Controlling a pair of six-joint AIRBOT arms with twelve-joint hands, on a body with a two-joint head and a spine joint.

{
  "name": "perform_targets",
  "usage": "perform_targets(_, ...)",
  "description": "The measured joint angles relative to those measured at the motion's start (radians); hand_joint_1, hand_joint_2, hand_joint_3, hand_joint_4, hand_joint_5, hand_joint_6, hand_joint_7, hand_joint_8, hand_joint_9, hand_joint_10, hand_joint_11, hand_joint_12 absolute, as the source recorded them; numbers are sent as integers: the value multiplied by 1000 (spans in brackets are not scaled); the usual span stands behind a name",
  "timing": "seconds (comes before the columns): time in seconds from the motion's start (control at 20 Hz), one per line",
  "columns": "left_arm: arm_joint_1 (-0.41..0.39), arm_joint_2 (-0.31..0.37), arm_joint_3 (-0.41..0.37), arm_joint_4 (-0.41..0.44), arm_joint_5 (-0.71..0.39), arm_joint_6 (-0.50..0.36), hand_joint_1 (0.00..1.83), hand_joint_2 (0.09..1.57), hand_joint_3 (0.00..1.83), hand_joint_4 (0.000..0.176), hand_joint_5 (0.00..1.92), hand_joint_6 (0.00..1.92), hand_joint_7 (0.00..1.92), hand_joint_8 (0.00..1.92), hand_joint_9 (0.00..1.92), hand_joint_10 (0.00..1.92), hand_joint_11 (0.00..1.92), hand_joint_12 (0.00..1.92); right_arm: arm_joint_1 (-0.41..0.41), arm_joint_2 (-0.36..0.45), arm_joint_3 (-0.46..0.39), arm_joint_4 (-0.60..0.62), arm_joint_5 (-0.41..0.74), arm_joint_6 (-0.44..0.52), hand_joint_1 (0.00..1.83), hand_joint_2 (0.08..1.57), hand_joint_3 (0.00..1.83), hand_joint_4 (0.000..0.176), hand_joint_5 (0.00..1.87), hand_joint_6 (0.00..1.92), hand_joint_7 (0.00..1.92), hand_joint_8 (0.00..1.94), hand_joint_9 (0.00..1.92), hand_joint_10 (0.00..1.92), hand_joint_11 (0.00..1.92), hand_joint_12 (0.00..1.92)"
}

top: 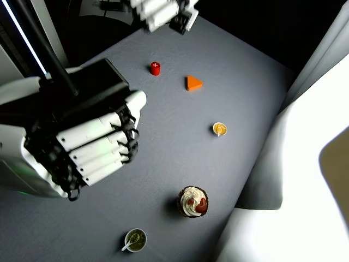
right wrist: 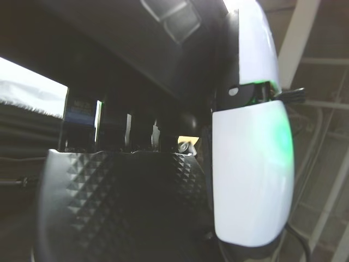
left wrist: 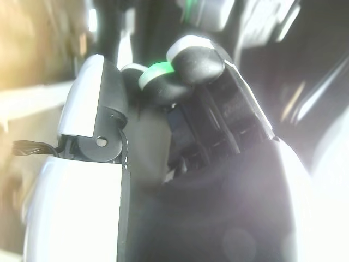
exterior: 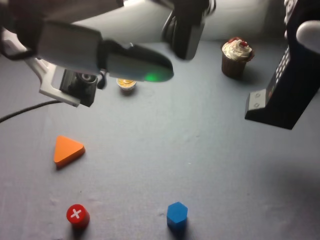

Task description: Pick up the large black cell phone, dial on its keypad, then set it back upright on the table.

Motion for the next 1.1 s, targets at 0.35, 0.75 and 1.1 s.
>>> perform_targets(0.35, 46, 12, 4, -67, -23, -3, 7, 1215, 0, 0, 310, 2, 312, 4, 294, 0, 0, 724, -86, -29, 31, 39, 45, -2, 1486, 1129, 0, 0, 944, 731, 839, 1191, 891, 1179, 827, 1615)
perform_targets(0.75, 92, 63, -94, -164, 176, -118, 0, 1138, 0, 0, 218, 0, 219, 3, 186, 2, 0, 500, -145, -42, 88, 53, 68, -2, 1367, 1158, 0, 0, 920, 815, 814, 1293, 859, 1381, 897, 1184)
perform_targets(1.1, 92, 75, -151, 39, 303, -287, 0, 1166, 3, 0, 185, 3, 226, 3, 196, 5, 0, 478, -200, -81, 124, 41, 117, 0, 1383, 1105, 0, 0, 945, 831, 966, 996, 1000, 1188, 979, 1043)
